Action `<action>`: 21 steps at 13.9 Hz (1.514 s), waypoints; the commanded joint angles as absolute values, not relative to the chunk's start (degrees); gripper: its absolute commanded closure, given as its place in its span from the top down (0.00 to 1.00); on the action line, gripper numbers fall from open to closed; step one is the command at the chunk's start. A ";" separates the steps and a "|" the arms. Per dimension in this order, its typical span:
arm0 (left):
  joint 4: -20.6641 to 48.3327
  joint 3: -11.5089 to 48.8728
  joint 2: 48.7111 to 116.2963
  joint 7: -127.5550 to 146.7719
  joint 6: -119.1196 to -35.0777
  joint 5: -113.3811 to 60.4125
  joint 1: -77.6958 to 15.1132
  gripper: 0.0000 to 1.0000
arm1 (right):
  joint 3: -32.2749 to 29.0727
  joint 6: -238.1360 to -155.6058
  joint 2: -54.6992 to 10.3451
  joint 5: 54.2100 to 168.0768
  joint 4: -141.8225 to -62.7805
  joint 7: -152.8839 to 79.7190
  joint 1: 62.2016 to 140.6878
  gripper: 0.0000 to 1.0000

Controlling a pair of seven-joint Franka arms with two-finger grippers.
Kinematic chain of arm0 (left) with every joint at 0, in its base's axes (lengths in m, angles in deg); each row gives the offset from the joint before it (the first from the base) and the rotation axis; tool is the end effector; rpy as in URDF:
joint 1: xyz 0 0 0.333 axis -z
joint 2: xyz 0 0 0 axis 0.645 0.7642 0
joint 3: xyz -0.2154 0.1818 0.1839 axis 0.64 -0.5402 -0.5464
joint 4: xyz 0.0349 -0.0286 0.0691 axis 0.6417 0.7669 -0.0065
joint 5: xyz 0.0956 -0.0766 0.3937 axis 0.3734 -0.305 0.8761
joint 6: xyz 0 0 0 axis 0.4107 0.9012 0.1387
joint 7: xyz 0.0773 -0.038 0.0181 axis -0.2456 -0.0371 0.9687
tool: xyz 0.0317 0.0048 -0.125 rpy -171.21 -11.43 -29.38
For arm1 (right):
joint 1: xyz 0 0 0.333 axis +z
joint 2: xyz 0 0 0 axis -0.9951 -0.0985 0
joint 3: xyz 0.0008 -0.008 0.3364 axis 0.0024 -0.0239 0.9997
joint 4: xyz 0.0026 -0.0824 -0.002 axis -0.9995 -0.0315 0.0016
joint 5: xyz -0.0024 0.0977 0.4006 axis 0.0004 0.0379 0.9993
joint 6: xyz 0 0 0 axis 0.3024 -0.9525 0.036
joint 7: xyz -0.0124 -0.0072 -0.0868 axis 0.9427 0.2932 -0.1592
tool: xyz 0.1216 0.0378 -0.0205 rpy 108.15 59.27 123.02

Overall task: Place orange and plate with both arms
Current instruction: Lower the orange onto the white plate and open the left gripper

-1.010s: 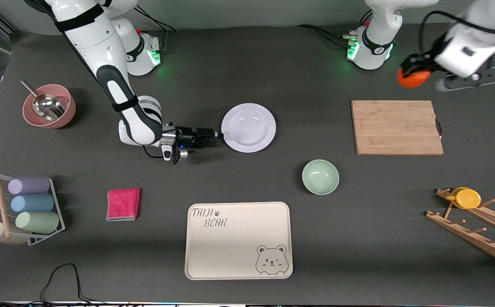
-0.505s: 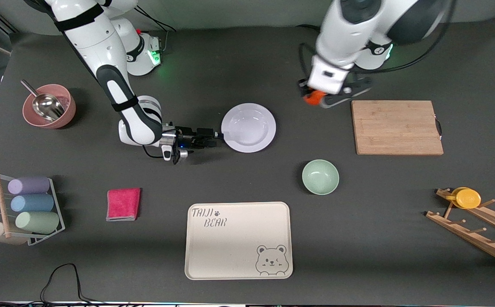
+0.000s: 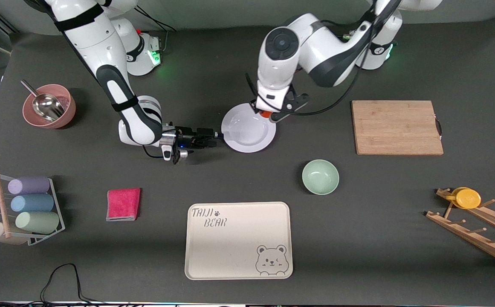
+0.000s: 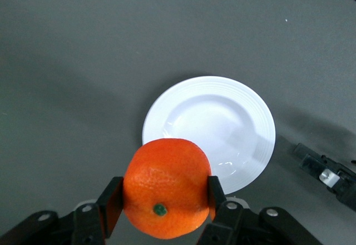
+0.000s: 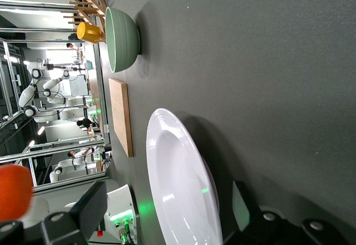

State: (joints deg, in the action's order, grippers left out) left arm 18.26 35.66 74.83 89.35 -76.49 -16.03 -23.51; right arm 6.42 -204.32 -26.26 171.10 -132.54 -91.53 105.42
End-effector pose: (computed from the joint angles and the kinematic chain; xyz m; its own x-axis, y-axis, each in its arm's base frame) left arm 0.4164 -0.4888 0.3811 0.8098 0.5650 -0.1580 0.5679 -0.8226 -0.0305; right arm 0.4599 0.2690 0.1271 0.9975 0.0256 -0.0653 -0.0473 -0.4421 -0.8957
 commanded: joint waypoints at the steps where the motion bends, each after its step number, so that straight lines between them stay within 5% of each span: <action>1: 16.87 35.16 79.80 95.17 -81.03 -11.97 -21.01 0.00 | 6.48 -204.74 -25.17 173.00 -133.62 -93.25 105.70 1.00; 12: 17.04 34.63 92.21 107.84 -92.47 1.23 -15.91 0.00 | 7.10 -204.56 -26.31 176.16 -133.80 -97.56 105.70 1.00; 13: 17.04 34.63 92.21 107.84 -92.47 1.23 -15.99 0.39 | 7.36 -204.47 -26.31 176.25 -133.71 -97.56 105.79 1.00; 14: 17.04 34.55 92.21 107.84 -92.47 1.23 -16.00 0.99 | 7.45 -204.56 -26.31 176.42 -133.80 -97.64 105.79 1.00; 21: 16.78 34.63 89.06 105.56 -86.18 1.14 -18.62 1.00 | 10.79 -205.18 -27.80 182.13 -133.80 -103.17 106.14 1.00</action>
State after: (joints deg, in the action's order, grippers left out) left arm 17.20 34.76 91.94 106.09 -90.99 0.13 -17.48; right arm 10.08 -204.42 -27.13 179.19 -133.45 -99.56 105.55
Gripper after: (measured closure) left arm 0.000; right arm 0.000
